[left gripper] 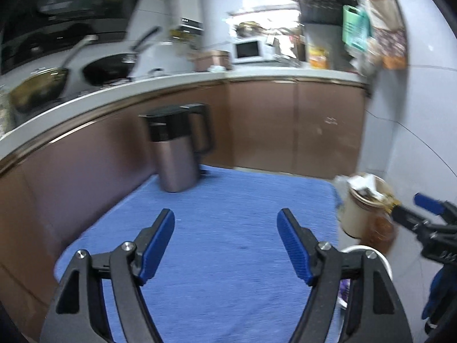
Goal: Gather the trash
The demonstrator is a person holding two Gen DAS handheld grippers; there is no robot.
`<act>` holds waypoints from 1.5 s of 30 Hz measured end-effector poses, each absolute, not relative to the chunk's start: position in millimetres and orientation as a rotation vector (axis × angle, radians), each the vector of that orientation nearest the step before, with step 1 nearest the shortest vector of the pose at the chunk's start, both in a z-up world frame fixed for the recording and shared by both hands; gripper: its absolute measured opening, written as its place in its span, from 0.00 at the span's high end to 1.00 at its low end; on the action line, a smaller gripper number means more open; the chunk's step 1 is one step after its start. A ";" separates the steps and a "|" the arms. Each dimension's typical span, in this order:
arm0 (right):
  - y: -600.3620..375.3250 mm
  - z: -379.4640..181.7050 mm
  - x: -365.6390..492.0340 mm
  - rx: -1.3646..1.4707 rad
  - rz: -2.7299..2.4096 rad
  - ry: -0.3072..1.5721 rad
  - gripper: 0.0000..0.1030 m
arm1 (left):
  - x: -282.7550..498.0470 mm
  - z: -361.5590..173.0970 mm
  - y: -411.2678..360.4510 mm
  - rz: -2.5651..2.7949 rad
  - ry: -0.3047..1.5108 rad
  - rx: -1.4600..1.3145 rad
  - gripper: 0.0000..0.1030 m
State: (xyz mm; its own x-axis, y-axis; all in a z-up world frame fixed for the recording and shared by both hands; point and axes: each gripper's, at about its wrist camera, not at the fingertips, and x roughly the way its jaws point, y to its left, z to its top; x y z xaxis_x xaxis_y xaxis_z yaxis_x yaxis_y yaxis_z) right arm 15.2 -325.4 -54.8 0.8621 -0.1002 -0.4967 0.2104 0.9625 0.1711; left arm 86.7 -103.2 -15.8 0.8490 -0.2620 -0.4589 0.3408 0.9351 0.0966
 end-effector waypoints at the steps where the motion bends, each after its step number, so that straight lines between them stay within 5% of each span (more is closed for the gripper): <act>1: -315.7 -47.9 17.9 0.207 -0.157 0.495 0.09 | 84.9 -13.2 -92.9 -0.300 0.448 0.166 0.29; 14: -242.3 -8.2 34.7 0.079 -0.108 0.424 0.02 | 66.1 9.5 -10.5 -0.127 0.353 0.105 0.26; 45: -254.0 0.8 26.2 0.042 -0.188 0.369 0.00 | 67.0 23.1 -9.4 -0.085 0.322 0.116 0.18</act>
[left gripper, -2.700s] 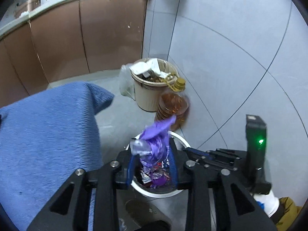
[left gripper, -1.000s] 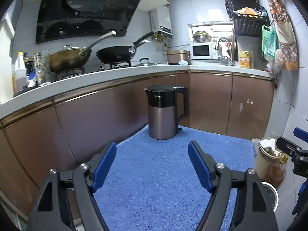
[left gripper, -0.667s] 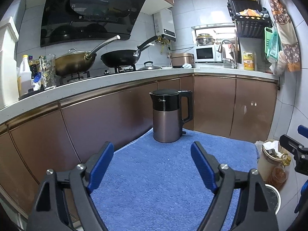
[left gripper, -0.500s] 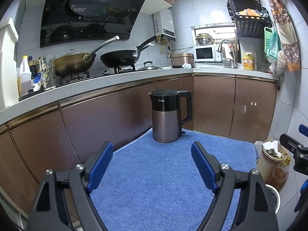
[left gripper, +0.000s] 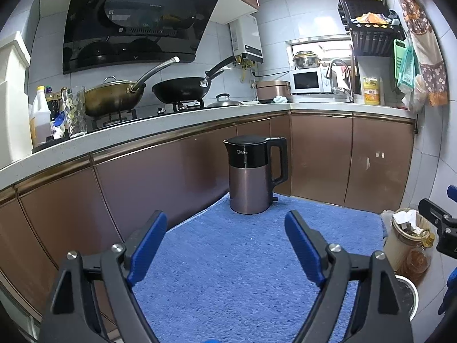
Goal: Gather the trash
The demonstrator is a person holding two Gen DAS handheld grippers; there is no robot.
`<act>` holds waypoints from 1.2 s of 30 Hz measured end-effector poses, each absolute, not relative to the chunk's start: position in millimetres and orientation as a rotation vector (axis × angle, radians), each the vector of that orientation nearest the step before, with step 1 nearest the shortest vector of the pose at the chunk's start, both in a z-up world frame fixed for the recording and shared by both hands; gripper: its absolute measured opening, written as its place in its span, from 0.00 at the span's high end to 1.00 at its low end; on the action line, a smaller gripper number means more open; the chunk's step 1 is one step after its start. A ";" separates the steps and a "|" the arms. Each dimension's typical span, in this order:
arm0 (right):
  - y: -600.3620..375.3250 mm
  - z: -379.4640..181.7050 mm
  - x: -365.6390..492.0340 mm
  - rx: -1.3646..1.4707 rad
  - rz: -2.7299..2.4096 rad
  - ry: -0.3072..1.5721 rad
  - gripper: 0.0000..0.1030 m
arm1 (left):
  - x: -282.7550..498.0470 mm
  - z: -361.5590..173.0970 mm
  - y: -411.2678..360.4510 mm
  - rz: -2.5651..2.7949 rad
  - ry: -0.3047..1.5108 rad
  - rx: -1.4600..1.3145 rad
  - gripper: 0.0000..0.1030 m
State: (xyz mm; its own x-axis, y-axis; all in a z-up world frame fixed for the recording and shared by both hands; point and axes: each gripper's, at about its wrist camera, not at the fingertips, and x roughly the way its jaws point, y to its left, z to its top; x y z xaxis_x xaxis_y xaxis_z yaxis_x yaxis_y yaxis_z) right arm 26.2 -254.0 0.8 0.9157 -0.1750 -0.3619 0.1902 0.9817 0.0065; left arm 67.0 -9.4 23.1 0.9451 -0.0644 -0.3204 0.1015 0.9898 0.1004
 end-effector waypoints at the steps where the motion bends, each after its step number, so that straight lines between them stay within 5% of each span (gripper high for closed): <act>1: -253.2 0.6 26.8 0.039 -0.190 0.370 0.00 | 67.6 22.7 -8.5 -0.085 0.324 0.112 0.18; 36: -265.8 -15.1 28.2 0.004 -0.318 0.403 0.00 | 82.4 -1.4 22.3 0.013 0.352 0.071 0.17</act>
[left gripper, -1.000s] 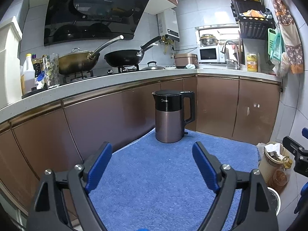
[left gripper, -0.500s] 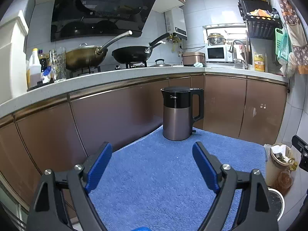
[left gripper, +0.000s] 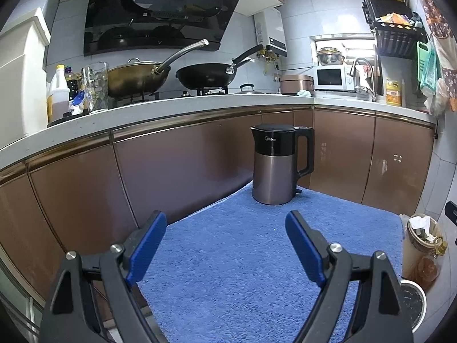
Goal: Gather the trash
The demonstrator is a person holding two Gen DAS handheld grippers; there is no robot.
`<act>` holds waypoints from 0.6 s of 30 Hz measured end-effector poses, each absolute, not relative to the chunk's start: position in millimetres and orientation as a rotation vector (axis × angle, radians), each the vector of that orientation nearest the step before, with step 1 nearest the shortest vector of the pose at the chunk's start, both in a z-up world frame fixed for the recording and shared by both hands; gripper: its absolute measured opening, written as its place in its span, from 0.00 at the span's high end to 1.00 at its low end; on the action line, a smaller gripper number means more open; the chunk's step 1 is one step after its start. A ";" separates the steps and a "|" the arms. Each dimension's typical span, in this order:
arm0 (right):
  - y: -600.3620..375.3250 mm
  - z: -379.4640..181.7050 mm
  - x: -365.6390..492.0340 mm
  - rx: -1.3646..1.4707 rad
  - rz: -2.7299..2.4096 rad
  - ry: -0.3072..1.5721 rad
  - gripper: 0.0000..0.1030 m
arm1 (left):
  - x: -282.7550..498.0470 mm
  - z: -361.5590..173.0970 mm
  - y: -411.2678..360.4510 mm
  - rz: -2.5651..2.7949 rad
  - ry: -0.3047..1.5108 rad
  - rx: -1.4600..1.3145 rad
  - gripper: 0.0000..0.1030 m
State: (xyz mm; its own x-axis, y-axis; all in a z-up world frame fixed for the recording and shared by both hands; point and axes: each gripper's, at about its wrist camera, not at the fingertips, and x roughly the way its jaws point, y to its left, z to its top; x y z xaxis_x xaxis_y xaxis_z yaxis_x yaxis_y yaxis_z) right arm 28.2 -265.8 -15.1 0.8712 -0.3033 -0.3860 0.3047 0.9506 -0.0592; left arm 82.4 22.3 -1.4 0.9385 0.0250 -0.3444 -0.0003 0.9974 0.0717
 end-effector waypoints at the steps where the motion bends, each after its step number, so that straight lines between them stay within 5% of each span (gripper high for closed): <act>1: -266.0 -15.1 28.4 0.006 -0.316 0.401 0.00 | 82.3 -0.6 23.2 0.016 0.351 0.069 0.17; 18: -279.2 -15.6 30.7 0.017 -0.312 0.395 0.00 | 85.7 2.8 20.1 0.008 0.341 0.062 0.17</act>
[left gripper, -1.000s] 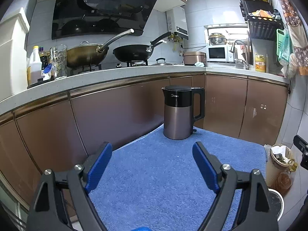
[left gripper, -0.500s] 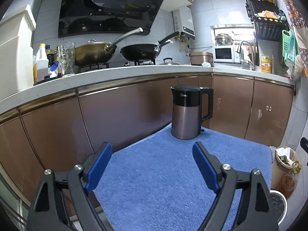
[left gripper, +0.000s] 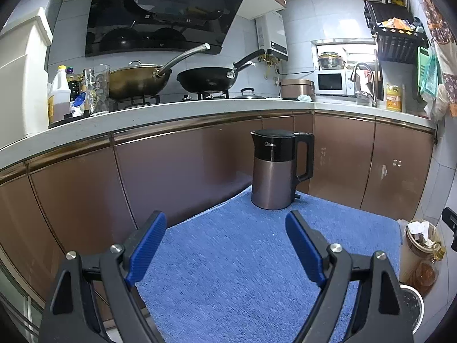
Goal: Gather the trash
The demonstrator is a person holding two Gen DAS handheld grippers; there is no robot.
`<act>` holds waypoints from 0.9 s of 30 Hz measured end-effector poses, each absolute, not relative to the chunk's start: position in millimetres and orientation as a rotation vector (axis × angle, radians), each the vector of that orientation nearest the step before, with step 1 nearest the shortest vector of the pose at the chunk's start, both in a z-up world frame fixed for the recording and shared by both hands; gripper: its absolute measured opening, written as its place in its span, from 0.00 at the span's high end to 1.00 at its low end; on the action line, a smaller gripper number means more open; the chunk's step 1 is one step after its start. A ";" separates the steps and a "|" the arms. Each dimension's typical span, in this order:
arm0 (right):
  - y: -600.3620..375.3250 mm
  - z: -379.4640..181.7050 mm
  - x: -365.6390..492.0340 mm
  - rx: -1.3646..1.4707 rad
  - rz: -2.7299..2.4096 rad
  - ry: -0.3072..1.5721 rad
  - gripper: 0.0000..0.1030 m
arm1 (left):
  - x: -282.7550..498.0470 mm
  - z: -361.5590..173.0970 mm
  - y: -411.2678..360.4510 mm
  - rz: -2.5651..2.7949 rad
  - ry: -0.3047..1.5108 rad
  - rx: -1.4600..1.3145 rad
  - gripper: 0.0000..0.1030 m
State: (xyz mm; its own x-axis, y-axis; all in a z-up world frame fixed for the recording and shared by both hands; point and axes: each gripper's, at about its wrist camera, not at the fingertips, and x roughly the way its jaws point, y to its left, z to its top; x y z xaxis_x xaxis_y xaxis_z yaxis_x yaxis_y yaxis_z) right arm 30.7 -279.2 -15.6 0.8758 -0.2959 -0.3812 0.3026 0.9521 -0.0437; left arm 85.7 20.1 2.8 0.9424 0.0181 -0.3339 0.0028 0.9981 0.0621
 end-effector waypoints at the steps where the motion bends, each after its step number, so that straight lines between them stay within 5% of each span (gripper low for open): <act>1: -280.1 -15.9 30.7 0.018 -0.313 0.396 0.00 | 86.2 2.2 19.8 0.006 0.344 0.063 0.17; 27: -283.9 -23.7 29.7 0.024 -0.321 0.417 0.00 | 93.5 -4.4 16.6 -0.029 0.370 0.080 0.17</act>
State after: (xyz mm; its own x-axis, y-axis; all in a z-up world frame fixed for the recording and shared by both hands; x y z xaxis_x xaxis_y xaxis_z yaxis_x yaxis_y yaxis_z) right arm 29.7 -283.9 -23.7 0.8646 -0.3017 -0.4017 0.3113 0.9493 -0.0430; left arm 93.5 16.6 -4.4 0.9319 -0.0140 -0.3626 0.0434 0.9964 0.0731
